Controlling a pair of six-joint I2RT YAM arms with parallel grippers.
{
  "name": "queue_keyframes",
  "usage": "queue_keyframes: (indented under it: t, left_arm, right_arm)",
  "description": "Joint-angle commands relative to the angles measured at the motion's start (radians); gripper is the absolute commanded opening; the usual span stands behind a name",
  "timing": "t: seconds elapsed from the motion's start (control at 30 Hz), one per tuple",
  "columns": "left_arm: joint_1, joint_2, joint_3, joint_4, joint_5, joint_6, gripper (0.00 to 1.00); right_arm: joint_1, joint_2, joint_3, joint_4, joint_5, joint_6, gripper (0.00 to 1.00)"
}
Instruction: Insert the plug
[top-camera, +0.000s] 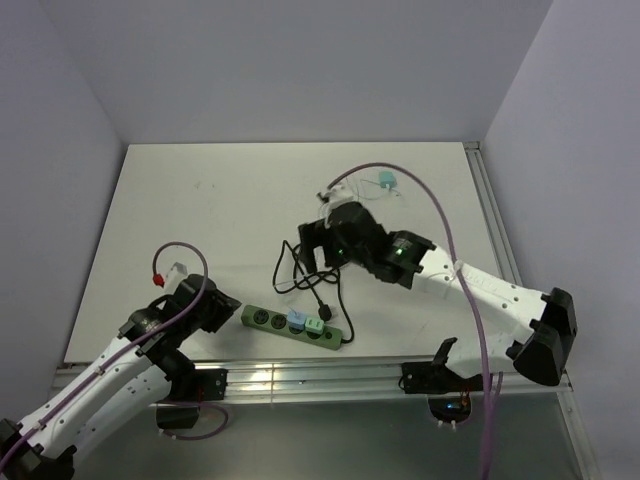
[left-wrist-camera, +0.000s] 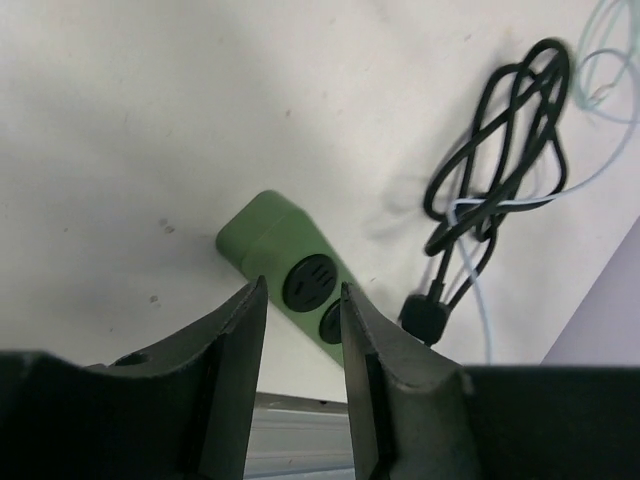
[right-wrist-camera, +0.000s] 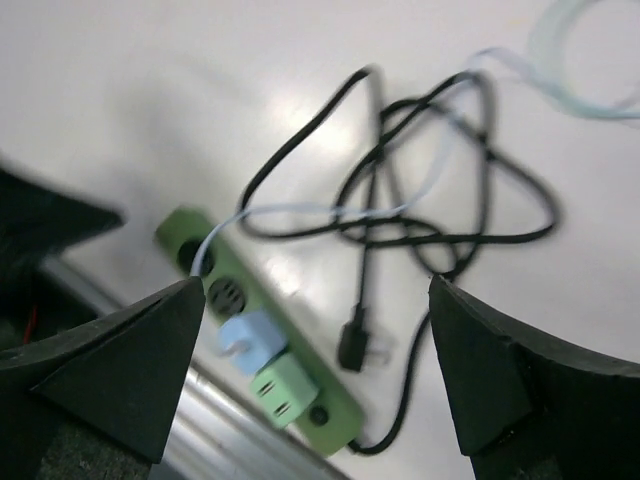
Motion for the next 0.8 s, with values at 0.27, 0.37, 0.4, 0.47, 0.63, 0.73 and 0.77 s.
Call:
queue_keyframes:
  t: [0.27, 0.37, 0.4, 0.47, 0.63, 0.73, 0.77]
  left_arm:
    - [0.003, 0.058, 0.167, 0.048, -0.073, 0.215, 0.42]
    - [0.003, 0.063, 0.204, 0.096, -0.046, 0.307, 0.43]
    - [0.002, 0.06, 0.216, 0.105, -0.032, 0.328, 0.43]
    - [0.003, 0.049, 0.228, 0.111, -0.03, 0.361, 0.44]
    - [0.003, 0.046, 0.235, 0.131, -0.032, 0.409, 0.45]
    - [0.003, 0.075, 0.238, 0.131, -0.023, 0.415, 0.45]
    - [0.003, 0.083, 0.236, 0.133, -0.018, 0.417, 0.45]
  right_arm:
    - [-0.623, 0.368, 0.3, 0.01, 0.074, 0.114, 1.0]
    - [-0.668, 0.577, 0.513, -0.068, 0.155, 0.051, 0.96]
    - [-0.689, 0.665, 0.569, -0.109, 0.156, 0.039, 0.93]
    - [-0.72, 0.74, 0.69, -0.124, 0.146, 0.013, 0.86]
    - [-0.788, 0.964, 0.973, -0.194, 0.109, -0.092, 0.76]
    - [-0.8, 0.998, 1.005, -0.165, 0.053, -0.151, 0.7]
    - [-0.801, 1.004, 1.015, -0.165, 0.048, -0.161, 0.7]
